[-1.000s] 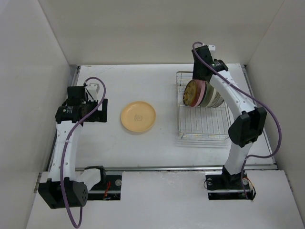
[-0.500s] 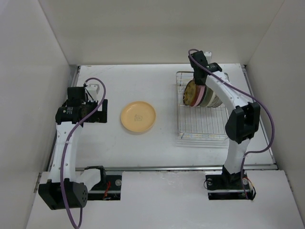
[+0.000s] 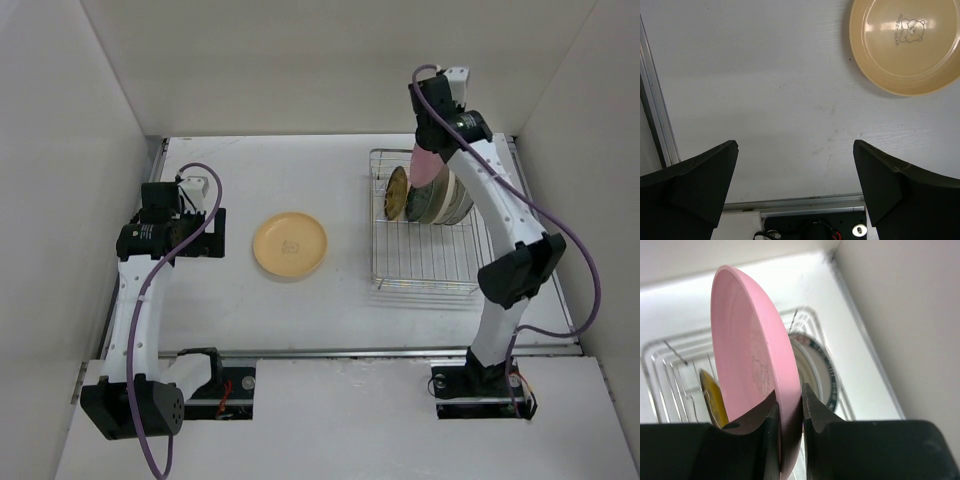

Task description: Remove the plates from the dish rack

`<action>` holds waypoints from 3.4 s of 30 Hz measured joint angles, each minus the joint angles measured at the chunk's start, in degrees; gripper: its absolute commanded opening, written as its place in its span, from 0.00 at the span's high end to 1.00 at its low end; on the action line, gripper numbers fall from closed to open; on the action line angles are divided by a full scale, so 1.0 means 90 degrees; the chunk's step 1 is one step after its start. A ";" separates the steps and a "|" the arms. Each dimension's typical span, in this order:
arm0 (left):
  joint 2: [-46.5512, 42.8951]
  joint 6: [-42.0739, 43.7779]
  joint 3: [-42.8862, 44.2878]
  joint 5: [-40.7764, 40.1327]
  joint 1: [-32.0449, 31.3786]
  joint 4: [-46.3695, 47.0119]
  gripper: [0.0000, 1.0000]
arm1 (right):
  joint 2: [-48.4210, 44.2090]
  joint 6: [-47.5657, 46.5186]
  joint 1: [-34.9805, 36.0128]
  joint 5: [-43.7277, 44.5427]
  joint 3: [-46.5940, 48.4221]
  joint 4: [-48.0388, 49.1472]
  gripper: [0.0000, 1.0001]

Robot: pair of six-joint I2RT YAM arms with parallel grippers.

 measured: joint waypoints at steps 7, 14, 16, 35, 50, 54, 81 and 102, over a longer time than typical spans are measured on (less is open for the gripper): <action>0.0000 -0.0027 0.0000 0.0053 0.0000 -0.0002 0.01 | -0.1059 -0.0350 0.1044 0.0775 0.0449 0.0430 0.99; 0.0000 -0.0226 0.0000 0.0891 0.0000 -0.0015 0.01 | -0.1292 -0.0308 0.1304 -0.3225 -0.0814 0.1681 0.99; 0.0000 -0.0321 0.0000 0.1367 0.0000 -0.0032 0.01 | -0.0891 -0.0236 0.1311 -0.4320 -0.1076 0.1960 0.99; -0.0114 -0.0644 -0.0636 0.1698 0.0000 0.0063 0.01 | 0.2001 0.0245 0.1700 -0.7626 -0.1195 0.2662 0.44; -0.0143 -0.0651 -0.0644 0.1647 0.0000 0.0148 0.01 | 0.2023 0.0092 0.1773 -0.5124 -0.1168 0.1562 0.30; -0.0199 -0.0670 -0.0644 0.1581 0.0000 0.0151 0.01 | 0.1316 0.0131 0.1753 -0.4129 -0.1175 0.1248 0.19; -0.0274 -0.0746 -0.0918 0.1200 0.0000 0.0299 0.01 | -0.0585 0.0454 -0.0962 -0.1496 -0.1977 0.0597 0.37; -0.0274 -0.0746 -0.0920 0.1129 0.0000 0.0301 0.01 | -0.0670 0.0204 0.0175 -0.1018 -0.1991 0.0981 0.34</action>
